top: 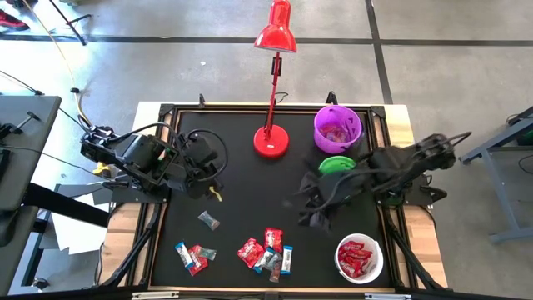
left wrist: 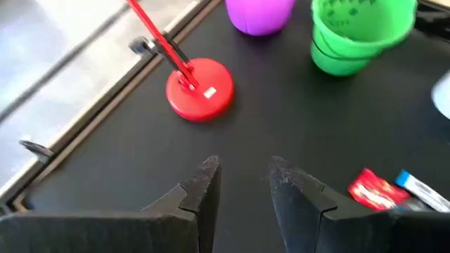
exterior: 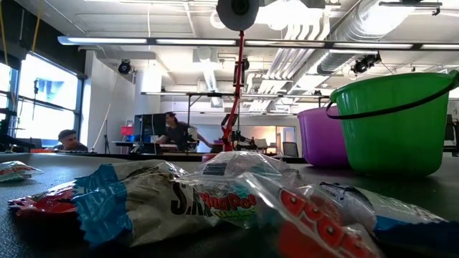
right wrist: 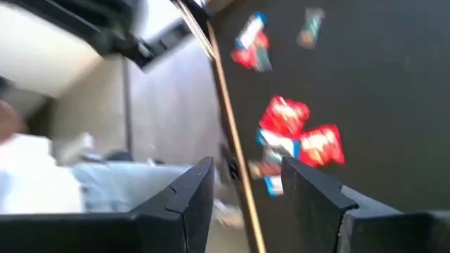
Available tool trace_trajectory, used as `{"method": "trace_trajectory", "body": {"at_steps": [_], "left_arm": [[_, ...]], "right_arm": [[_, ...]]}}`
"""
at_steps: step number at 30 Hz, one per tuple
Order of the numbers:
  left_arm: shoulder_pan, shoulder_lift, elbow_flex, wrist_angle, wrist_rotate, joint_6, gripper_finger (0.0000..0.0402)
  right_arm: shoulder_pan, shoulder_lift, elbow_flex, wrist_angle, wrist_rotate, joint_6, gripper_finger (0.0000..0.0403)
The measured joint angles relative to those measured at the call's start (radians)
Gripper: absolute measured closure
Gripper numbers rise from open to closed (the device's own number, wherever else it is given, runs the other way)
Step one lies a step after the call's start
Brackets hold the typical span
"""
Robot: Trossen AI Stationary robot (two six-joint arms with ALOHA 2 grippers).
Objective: Organize candy in baskets
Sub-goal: Put the white chocolate bar into the green bucket
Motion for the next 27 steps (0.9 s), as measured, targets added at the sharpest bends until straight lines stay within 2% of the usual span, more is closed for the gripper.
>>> {"method": "trace_trajectory", "body": {"at_steps": [11, 17, 27], "left_arm": [[-0.002, 0.000, 0.000, 0.038, 0.112, -0.048, 0.0293], [-0.034, 0.000, 0.000, 0.049, 0.119, -0.043, 0.0293], [-0.104, 0.000, 0.000, 0.042, 0.133, 0.054, 0.0293]], "right_arm": [[-0.004, 0.163, 0.000, -0.077, -0.038, 0.067, 0.0242], [0.003, 0.229, 0.000, -0.092, -0.019, 0.163, 0.0242], [0.033, 0.345, 0.000, -0.090, 0.018, 0.389, 0.0242]]}}
